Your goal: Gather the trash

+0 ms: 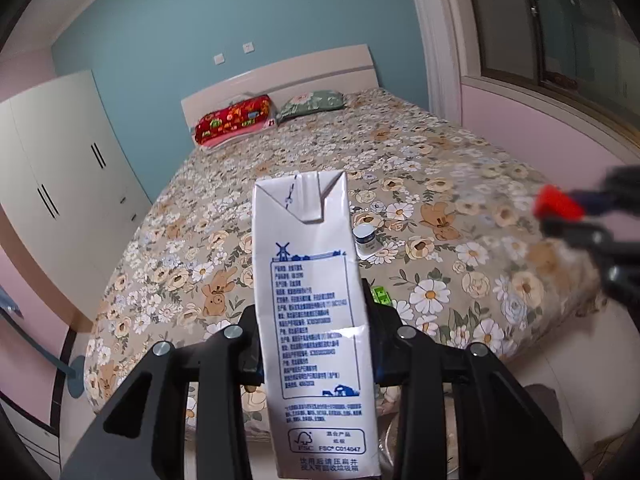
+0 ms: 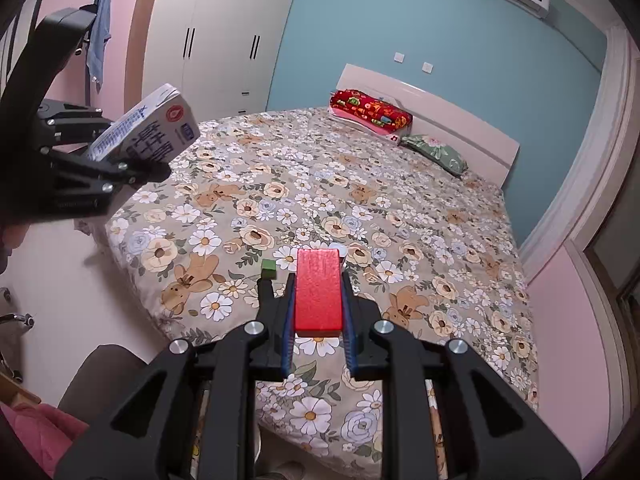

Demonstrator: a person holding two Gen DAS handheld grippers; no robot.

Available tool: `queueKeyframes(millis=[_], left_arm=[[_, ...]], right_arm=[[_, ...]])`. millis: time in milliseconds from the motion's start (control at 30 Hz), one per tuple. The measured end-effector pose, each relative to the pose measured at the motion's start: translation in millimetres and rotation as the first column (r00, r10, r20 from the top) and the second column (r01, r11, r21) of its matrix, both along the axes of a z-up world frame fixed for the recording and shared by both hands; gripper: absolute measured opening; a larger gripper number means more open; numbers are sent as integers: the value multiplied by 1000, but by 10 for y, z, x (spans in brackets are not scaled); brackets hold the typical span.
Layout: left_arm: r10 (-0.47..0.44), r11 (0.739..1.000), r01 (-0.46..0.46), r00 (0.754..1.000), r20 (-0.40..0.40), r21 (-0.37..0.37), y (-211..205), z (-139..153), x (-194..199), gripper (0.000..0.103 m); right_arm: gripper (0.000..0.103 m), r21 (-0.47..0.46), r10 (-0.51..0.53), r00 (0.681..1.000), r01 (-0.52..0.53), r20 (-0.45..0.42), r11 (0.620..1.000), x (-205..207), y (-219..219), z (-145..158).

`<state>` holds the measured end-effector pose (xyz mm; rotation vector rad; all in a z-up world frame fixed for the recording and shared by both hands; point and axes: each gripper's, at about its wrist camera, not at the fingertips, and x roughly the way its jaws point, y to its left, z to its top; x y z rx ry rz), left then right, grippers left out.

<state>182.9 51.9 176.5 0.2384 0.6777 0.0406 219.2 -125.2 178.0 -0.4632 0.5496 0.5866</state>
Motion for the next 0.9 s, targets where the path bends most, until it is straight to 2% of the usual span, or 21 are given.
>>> queueKeyframes(millis=[200,433,900], left_arm=[[-37,999,37,999,3,-3,-46,-110,-296,38],[-76,997,76,997,-22,-8,-104,-330,-515,38],[-118,992,107,979,-168,-74,-121,-1149,-589,38]], right_arm=[[21,2,17,1000,-16,-13,1000,-249,-78,-53],[21,-19,38,999,-39,-38,999,-450,-105,-265],[21,-21,50,987,-54,-153,998,-478,-174,-855]])
